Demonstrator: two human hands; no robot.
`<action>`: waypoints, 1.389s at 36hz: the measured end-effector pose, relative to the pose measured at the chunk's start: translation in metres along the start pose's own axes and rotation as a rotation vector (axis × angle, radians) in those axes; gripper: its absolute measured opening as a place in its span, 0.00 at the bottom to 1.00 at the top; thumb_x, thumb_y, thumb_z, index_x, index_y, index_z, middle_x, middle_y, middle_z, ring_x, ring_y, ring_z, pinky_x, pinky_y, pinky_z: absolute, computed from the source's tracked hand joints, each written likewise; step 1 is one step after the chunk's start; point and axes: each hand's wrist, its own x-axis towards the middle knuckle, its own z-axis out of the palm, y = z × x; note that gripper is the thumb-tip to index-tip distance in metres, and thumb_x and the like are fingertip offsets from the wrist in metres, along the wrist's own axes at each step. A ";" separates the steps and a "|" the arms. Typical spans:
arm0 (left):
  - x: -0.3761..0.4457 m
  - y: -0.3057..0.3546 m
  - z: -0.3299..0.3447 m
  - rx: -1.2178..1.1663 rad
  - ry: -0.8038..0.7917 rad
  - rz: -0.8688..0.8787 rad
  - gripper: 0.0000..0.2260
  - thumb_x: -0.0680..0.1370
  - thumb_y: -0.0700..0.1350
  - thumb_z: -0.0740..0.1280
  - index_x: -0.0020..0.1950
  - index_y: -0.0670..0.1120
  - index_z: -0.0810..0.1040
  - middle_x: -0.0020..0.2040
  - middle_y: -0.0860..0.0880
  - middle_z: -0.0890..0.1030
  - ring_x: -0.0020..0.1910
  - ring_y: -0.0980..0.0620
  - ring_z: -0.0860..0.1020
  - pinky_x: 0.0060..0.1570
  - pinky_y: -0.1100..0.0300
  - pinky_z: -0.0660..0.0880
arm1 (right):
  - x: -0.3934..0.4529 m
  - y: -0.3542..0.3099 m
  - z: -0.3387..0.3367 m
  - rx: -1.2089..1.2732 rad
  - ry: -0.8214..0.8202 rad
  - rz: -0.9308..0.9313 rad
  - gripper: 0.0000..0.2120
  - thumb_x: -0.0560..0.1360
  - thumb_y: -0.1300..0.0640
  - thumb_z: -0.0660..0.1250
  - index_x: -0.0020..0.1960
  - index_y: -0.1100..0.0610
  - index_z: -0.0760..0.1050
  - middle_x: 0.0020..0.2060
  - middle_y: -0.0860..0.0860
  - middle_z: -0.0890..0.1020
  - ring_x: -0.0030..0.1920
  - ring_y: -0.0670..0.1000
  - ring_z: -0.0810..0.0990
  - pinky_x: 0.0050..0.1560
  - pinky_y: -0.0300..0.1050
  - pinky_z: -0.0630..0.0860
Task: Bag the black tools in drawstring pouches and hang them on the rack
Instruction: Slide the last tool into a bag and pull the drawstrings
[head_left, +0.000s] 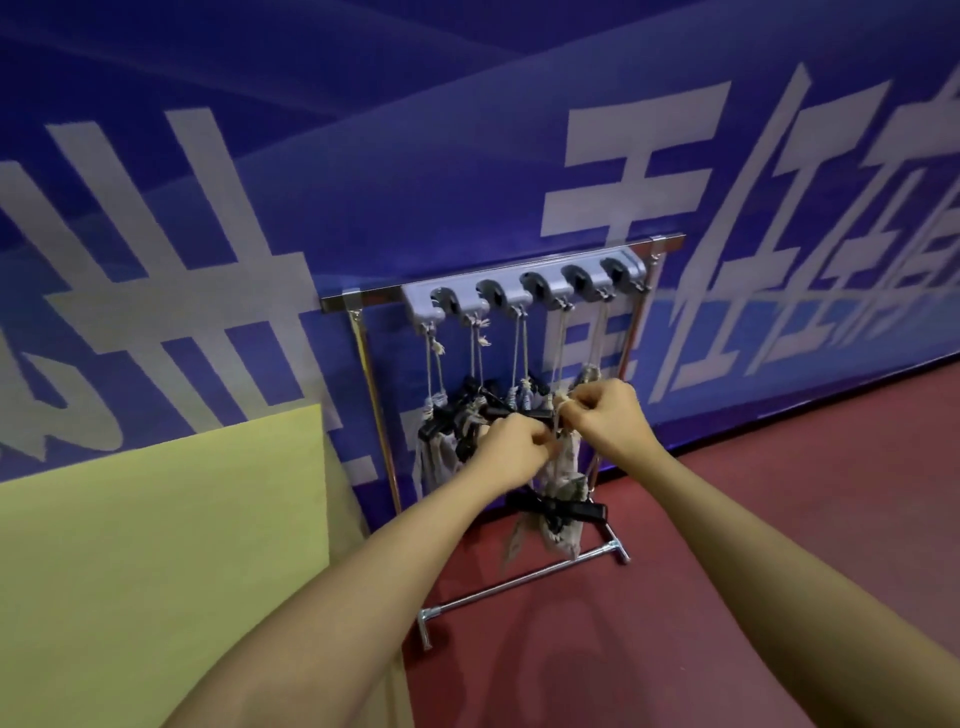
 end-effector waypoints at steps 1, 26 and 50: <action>0.008 0.004 0.004 0.001 -0.011 0.007 0.15 0.76 0.46 0.67 0.29 0.47 0.72 0.40 0.37 0.81 0.49 0.37 0.78 0.40 0.56 0.62 | 0.003 0.006 -0.005 -0.011 0.010 0.011 0.21 0.69 0.61 0.65 0.22 0.55 0.59 0.19 0.51 0.62 0.26 0.52 0.61 0.31 0.46 0.61; 0.185 0.120 0.118 -0.291 0.098 -0.163 0.08 0.76 0.36 0.63 0.39 0.42 0.78 0.36 0.43 0.82 0.29 0.53 0.76 0.33 0.64 0.73 | 0.148 0.191 -0.120 -0.015 -0.262 0.115 0.15 0.70 0.62 0.64 0.33 0.74 0.69 0.25 0.59 0.67 0.29 0.52 0.62 0.32 0.47 0.61; 0.319 0.155 0.093 -0.204 0.540 -0.485 0.10 0.79 0.46 0.61 0.39 0.48 0.77 0.39 0.45 0.83 0.39 0.45 0.82 0.41 0.52 0.80 | 0.295 0.209 -0.114 -0.001 -0.141 -0.057 0.08 0.79 0.59 0.61 0.48 0.61 0.78 0.40 0.53 0.79 0.40 0.52 0.76 0.39 0.47 0.73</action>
